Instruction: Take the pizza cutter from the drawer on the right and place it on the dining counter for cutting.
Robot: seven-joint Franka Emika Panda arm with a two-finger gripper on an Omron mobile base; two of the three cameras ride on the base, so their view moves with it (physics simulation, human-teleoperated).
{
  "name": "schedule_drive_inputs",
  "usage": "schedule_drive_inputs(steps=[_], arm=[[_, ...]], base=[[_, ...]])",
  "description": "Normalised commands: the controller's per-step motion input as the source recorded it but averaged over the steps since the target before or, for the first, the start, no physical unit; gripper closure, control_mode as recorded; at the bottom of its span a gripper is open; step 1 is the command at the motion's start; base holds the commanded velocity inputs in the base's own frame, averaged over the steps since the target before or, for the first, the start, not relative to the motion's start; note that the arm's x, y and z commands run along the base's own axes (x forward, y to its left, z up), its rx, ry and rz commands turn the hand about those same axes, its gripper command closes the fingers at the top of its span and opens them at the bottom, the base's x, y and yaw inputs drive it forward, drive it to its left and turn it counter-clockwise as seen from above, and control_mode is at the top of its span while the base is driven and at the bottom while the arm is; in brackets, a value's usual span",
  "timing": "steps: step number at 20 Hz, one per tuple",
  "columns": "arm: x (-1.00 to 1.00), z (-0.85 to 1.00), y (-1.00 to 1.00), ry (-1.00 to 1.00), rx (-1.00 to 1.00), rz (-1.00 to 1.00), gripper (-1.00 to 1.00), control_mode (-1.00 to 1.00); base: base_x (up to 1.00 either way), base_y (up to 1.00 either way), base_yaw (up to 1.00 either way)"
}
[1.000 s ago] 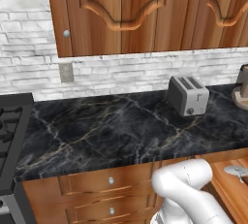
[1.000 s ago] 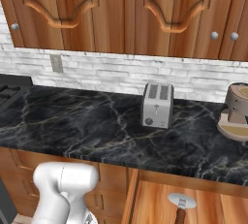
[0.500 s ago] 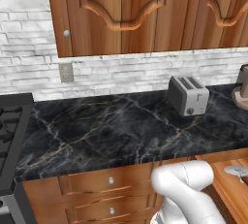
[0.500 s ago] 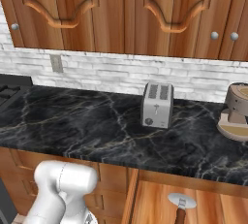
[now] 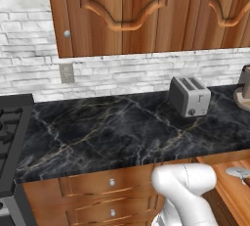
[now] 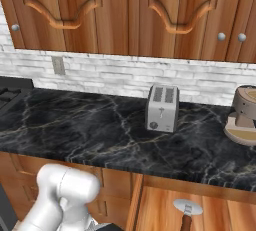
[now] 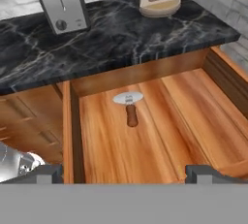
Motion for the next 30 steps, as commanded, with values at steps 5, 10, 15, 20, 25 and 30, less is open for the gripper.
schedule_drive_inputs(steps=[5,10,15,20,25,30], arm=[[1.00,0.05,0.31,0.09,0.00,0.00,-1.00,-1.00],[1.00,0.02,0.14,0.09,0.00,0.00,-1.00,-1.00],[0.93,-0.02,-0.11,0.08,0.00,0.02,-1.00,-1.00],[0.46,-0.24,-0.41,0.12,-0.01,0.15,-1.00,-1.00],[0.09,-0.36,-0.37,0.13,-0.09,0.10,-1.00,-1.00],[0.02,-0.53,-0.31,0.18,-0.07,0.11,-1.00,-1.00]], base=[[0.00,0.00,0.00],[0.00,0.00,0.00],[0.00,0.00,0.00],[0.00,0.00,0.00],[0.00,0.00,0.00],[0.00,0.00,0.00]])
